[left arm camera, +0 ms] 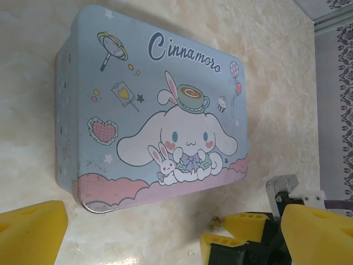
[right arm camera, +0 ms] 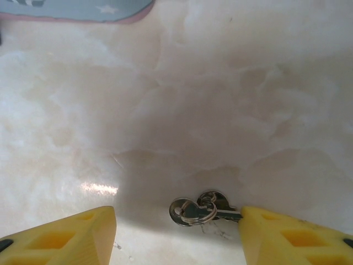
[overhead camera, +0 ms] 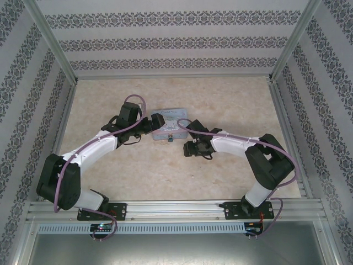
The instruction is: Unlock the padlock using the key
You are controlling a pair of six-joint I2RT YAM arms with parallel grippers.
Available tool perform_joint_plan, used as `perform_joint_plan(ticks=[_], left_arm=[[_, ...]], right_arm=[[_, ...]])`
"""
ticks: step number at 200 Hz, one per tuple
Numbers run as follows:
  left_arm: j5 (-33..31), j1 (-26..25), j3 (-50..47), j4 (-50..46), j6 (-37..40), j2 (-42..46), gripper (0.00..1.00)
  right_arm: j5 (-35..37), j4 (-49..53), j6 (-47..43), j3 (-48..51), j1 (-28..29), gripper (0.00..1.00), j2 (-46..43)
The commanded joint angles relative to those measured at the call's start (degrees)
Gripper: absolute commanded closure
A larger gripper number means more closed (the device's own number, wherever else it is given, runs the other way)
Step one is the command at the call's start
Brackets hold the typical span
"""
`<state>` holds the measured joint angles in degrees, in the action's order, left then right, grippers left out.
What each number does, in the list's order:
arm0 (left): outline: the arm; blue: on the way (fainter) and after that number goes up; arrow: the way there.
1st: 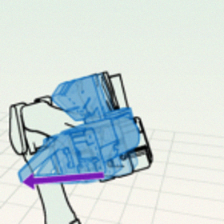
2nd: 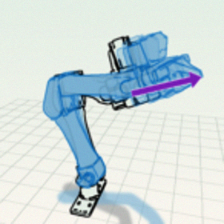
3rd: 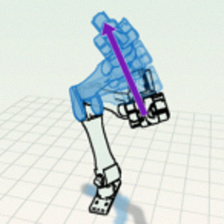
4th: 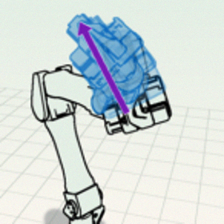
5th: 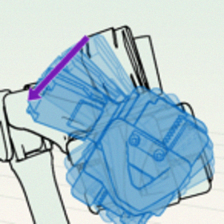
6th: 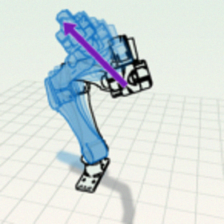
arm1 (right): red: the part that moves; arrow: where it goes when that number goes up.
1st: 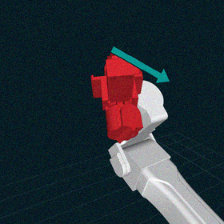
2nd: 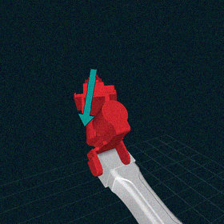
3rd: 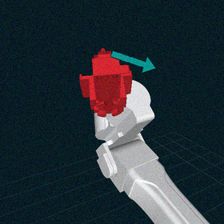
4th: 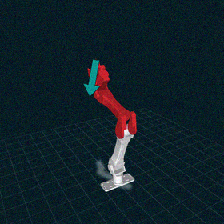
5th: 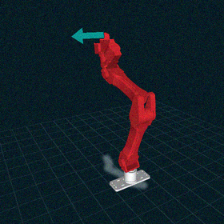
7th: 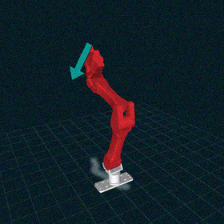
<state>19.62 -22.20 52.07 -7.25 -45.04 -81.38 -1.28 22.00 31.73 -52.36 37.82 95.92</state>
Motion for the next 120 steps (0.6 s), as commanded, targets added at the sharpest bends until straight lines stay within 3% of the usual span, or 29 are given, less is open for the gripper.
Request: perform_joint_plan(ticks=[1,64,120], left_arm=[[-0.26,-0.70,-0.96,1.54,-0.25,-0.62,0.00],[0.02,-0.67,-1.36,2.41,-0.52,-1.29,0.00],[0.36,-0.67,-0.97,2.68,-0.54,-1.94,0.00]], right_arm=[[1.92,0.49,0.64,-1.11,1.17,0.38,1.05],[6.75,2.43,0.09,-0.80,2.16,0.30,-2.97],[6.28,2.17,-0.07,-0.87,2.21,0.26,-1.62]])
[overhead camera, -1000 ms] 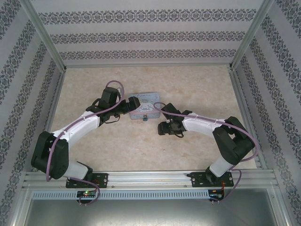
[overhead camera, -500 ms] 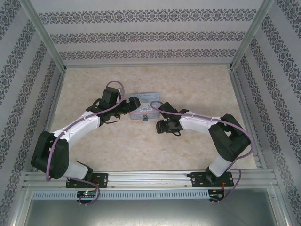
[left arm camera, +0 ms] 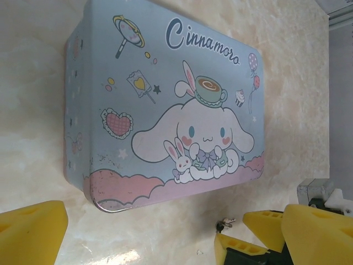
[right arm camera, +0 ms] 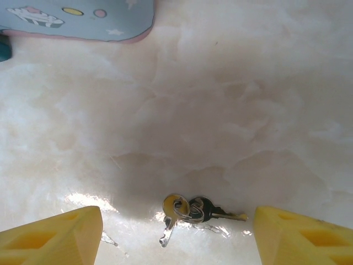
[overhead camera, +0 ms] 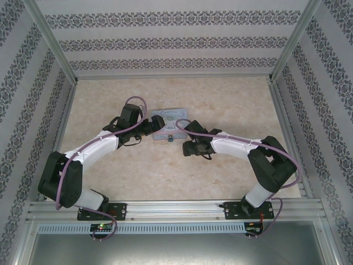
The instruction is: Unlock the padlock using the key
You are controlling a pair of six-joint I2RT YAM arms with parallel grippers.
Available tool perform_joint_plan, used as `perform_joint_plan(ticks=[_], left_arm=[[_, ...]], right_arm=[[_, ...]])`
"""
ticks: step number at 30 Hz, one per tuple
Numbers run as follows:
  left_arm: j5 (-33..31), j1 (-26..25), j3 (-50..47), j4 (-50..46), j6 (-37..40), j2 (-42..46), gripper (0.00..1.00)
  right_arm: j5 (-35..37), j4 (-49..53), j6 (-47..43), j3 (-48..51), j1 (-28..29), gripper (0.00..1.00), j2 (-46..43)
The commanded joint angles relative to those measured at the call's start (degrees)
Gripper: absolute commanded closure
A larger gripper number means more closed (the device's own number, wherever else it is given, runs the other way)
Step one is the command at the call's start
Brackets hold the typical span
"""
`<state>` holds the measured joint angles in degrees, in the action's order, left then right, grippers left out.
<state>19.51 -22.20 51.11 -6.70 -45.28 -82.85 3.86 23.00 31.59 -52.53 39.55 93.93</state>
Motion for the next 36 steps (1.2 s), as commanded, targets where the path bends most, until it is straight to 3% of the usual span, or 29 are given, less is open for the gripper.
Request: perform_joint_plan(ticks=[1,6,12,14,15,16,22,25,29,32,36], left_arm=[[0.46,-0.71,-0.03,2.13,-0.28,-0.47,0.00],[0.51,-0.77,-0.09,2.14,-0.38,-0.24,0.00],[0.23,-0.78,-0.65,2.81,-1.32,0.12,0.00],[0.10,-0.77,-0.82,3.25,-1.72,0.23,0.00],[0.11,-0.85,-0.88,3.46,-1.84,0.31,0.00],[0.08,-0.74,-0.94,3.75,-2.00,0.25,0.00],[0.41,-0.75,-0.92,4.34,-1.88,0.41,0.00],[0.49,-0.79,-0.67,4.50,-1.48,0.46,0.00],[1.02,-0.75,-0.05,4.77,-1.04,-0.11,0.00],[1.40,-0.79,0.35,5.42,-1.21,-0.63,0.00],[1.99,-0.77,0.98,6.05,-1.57,-1.36,0.00]], right_arm=[[1.15,1.16,0.05,-0.71,0.50,0.26,0.37],[-0.01,1.95,1.38,-0.60,0.96,0.26,-1.36],[-1.02,2.73,10.14,0.43,2.23,0.26,-4.05],[-0.72,3.53,13.53,-0.17,3.02,0.19,-4.44],[-0.72,3.62,14.83,-0.47,3.31,0.07,-4.64],[-0.25,3.70,16.72,-0.70,3.72,0.02,-5.15],[4.24,4.27,22.02,-2.66,3.93,0.02,-9.02],[1.75,4.56,19.29,-3.54,2.28,0.02,-10.36],[-2.30,0.08,22.00,1.67,-1.48,0.02,-14.62],[-5.33,2.92,22.36,0.71,-3.58,0.02,-14.19],[-7.01,7.67,24.80,-2.19,-3.69,0.15,-11.42]])
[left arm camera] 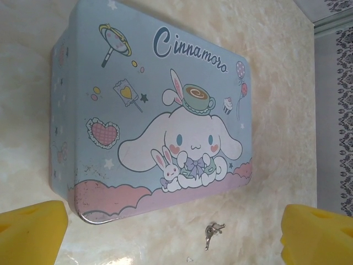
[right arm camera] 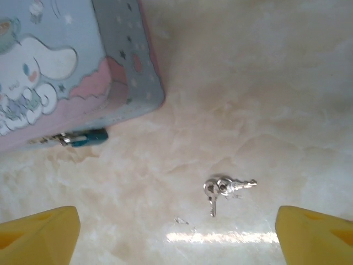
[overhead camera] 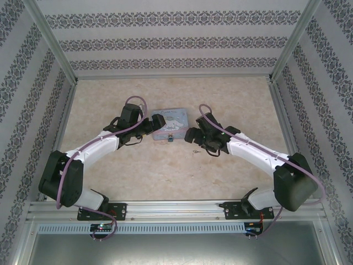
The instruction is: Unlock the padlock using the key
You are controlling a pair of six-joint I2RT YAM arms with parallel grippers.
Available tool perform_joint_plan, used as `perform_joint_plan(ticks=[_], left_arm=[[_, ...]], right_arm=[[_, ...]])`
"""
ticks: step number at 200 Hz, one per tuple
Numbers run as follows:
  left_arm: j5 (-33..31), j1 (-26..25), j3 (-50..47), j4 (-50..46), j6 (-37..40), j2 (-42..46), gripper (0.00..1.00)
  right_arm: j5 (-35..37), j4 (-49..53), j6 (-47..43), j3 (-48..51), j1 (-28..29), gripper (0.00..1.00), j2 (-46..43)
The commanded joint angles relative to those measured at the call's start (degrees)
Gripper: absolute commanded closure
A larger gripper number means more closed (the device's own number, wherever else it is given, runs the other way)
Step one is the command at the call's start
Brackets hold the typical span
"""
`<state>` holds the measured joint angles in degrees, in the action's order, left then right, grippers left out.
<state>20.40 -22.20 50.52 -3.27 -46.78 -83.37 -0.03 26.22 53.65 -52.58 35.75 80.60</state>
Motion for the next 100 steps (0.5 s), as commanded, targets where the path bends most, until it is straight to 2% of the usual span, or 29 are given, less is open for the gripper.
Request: perform_joint_plan(ticks=[1,18,52,100], left_arm=[[1.21,-0.74,1.67,2.65,-0.15,-1.07,0.00],[1.24,-0.77,1.99,2.74,-0.24,-1.26,0.00],[1.39,-0.74,1.93,3.22,-0.83,-1.13,0.00],[1.50,-0.76,0.73,4.60,-1.67,-1.00,0.00]], right_arm=[[-3.84,5.13,4.10,-2.56,0.18,0.18,3.01],[-5.54,4.99,8.51,-2.49,0.34,0.25,5.70],[-7.05,2.85,15.55,-1.74,1.06,0.31,9.17],[-5.24,4.36,17.18,-4.45,1.59,0.35,12.92]])
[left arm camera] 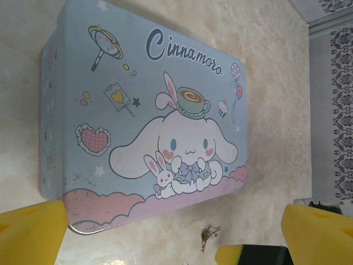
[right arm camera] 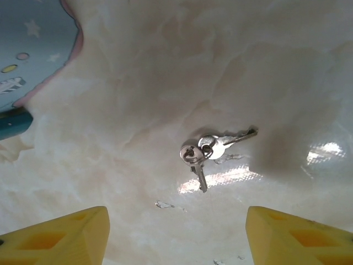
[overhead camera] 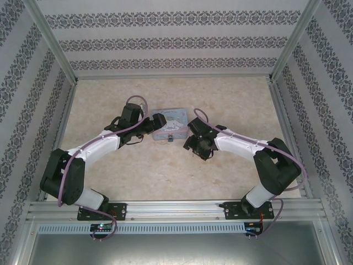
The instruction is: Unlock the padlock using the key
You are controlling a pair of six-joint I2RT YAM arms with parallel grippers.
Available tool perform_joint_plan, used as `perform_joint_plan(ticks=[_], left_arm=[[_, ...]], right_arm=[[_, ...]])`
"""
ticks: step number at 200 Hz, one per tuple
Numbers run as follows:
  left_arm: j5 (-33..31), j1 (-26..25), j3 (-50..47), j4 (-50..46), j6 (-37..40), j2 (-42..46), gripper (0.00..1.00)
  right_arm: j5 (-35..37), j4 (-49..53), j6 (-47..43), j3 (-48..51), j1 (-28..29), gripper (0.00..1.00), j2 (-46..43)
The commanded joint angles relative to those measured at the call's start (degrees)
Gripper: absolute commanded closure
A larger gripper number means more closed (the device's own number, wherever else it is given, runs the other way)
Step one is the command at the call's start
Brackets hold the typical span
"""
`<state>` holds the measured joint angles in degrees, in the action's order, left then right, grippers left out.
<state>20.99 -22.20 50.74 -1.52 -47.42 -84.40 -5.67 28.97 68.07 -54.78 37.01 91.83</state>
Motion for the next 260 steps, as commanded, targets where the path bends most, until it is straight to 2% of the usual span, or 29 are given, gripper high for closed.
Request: perform_joint_plan(ticks=[1,149,260], left_arm=[[0.94,-0.80,0.51,2.84,-1.02,0.03,0.00],[1.35,-0.78,-0.47,4.64,-1.18,-1.10,0.00],[1.59,-0.80,-0.91,6.09,-1.26,-2.74,0.00]], right_arm=[[0.40,1.61,2.76,-2.25,0.29,0.35,1.82],[1.18,1.56,1.99,-4.43,-2.76,0.40,8.07],[0.35,7.18,-1.92,-9.73,-1.91,0.54,13.21]])
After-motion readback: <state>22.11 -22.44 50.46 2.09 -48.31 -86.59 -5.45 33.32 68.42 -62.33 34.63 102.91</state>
